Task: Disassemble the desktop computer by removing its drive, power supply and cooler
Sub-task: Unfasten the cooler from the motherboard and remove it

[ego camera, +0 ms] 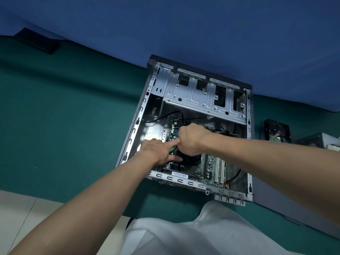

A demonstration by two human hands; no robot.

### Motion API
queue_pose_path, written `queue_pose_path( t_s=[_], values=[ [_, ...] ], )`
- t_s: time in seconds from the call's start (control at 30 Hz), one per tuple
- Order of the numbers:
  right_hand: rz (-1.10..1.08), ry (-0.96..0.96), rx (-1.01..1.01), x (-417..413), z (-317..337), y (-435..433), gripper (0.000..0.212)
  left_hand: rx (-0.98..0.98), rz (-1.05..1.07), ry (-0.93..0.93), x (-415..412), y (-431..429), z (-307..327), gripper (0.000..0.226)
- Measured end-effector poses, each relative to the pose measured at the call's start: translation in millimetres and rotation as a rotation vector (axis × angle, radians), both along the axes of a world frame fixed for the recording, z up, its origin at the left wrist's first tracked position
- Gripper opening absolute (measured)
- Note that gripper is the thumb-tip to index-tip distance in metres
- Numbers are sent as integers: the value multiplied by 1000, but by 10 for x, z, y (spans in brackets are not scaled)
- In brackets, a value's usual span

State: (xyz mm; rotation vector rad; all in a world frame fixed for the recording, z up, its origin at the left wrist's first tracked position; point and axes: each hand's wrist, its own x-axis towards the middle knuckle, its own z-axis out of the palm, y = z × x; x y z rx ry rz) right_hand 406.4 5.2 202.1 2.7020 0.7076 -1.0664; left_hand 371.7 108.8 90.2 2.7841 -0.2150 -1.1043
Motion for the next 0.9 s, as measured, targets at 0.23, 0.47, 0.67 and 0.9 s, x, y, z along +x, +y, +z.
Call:
queue_pose_path(
  t_s=[0.23,0.47,0.67,0.9],
  values=[
    [703,-157,101,-91,-29,-47,32,7,63,-27,-7,10,-45,61],
    [-510,145,208,0,-101,58,34,9,39,-10,-4,-8,-46,82],
    [55,11,45,12,-13,-41,28,-20,12,-12,0,4,-25,78],
    [559,-110,82,14,-23,-139,26,-22,23,-15,-8,7,-7,78]
  ],
)
